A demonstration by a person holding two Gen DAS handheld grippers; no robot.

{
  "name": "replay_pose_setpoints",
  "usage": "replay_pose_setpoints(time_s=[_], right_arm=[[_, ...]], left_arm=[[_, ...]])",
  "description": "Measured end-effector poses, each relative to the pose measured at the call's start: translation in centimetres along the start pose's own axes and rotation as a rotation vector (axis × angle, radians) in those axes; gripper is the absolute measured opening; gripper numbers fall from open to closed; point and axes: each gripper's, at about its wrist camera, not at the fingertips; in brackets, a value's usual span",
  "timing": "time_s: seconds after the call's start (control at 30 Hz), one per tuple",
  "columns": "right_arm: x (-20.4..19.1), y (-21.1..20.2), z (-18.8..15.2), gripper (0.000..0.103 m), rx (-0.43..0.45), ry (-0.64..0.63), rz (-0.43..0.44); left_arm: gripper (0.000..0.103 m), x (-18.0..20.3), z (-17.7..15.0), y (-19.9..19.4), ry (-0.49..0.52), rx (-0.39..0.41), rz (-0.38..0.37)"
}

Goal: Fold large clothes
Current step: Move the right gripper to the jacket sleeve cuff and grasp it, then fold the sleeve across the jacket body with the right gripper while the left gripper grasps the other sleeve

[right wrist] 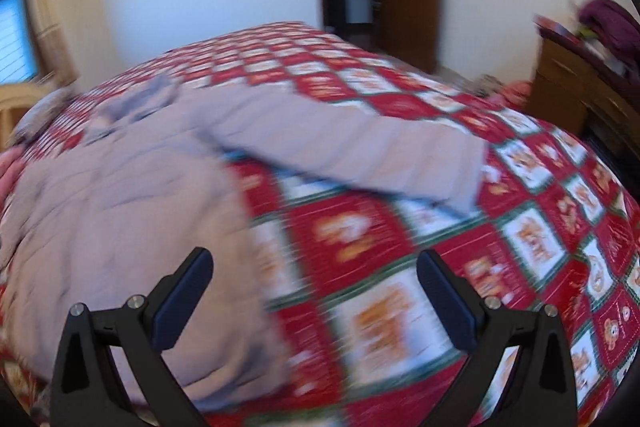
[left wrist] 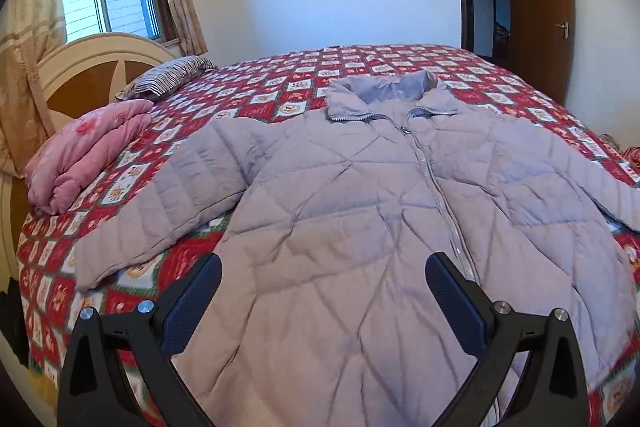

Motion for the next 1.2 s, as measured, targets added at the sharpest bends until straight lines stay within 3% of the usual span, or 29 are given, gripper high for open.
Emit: replay_pose_setpoints(time_s=[0.2, 0.4, 0.5, 0.53, 0.57, 0.63, 0.7, 0.73, 0.77, 0.97, 1.2], right_arm=[[7.8, 3.8, 3.5, 0.095, -0.054, 0.207, -0.045], [11.9, 6.4, 5.9, 0.09, -0.085, 0.298, -0.073], [12.2, 7.4, 6.7, 0.082, -0.106, 0.291, -0.066], [12.4, 8.0, 6.9, 0.077, -0.119, 0.288, -0.059], [12.6, 8.5, 7.1, 0.065, -0.126, 0.289, -0.045], [12.5, 9.0, 7.2, 0.053, -0.127, 0.281, -0.02], [11.9, 8.7, 7.4, 0.041, -0.105, 0.247, -0.052], [11.7, 8.7, 7.5, 0.023, -0.097, 0.235, -0.056], [11.5, 8.6, 7.6, 0.017, -0.097, 0.224, -0.047], [8.8, 6.4, 9.3, 0.012, -0.025, 0.139, -0.033], [1.6, 3.1, 12.5, 0.011, 0.079, -0.014, 0.017]], left_arm=[[0.102, 0.7, 2.8, 4.7, -0.011, -0.029, 0.048], [0.102, -0.5, 4.7, 8.6, -0.043, -0.068, 0.115], [0.102, -1.1, 5.2, 10.3, -0.045, -0.094, 0.136], [0.102, -1.3, 5.4, 10.8, -0.044, -0.107, 0.146], [0.102, -1.4, 5.6, 11.3, -0.044, -0.118, 0.149], [0.102, -1.8, 5.8, 12.1, -0.047, -0.144, 0.148], [0.102, -2.3, 6.1, 12.5, -0.054, -0.154, 0.146], [0.102, -2.5, 6.2, 12.5, -0.056, -0.154, 0.144], [0.102, -2.7, 6.2, 12.4, -0.058, -0.153, 0.139], [0.102, -3.9, 7.2, 11.3, -0.065, -0.12, 0.136], [0.102, -6.0, 8.4, 11.2, -0.099, -0.113, 0.155]])
Point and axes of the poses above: each gripper's, at about its wrist camera, not at the fingertips, and y roughly the way its jaws point, x to its right, z to its top, and after that the axes turned 11 degrees about -x, right-handed
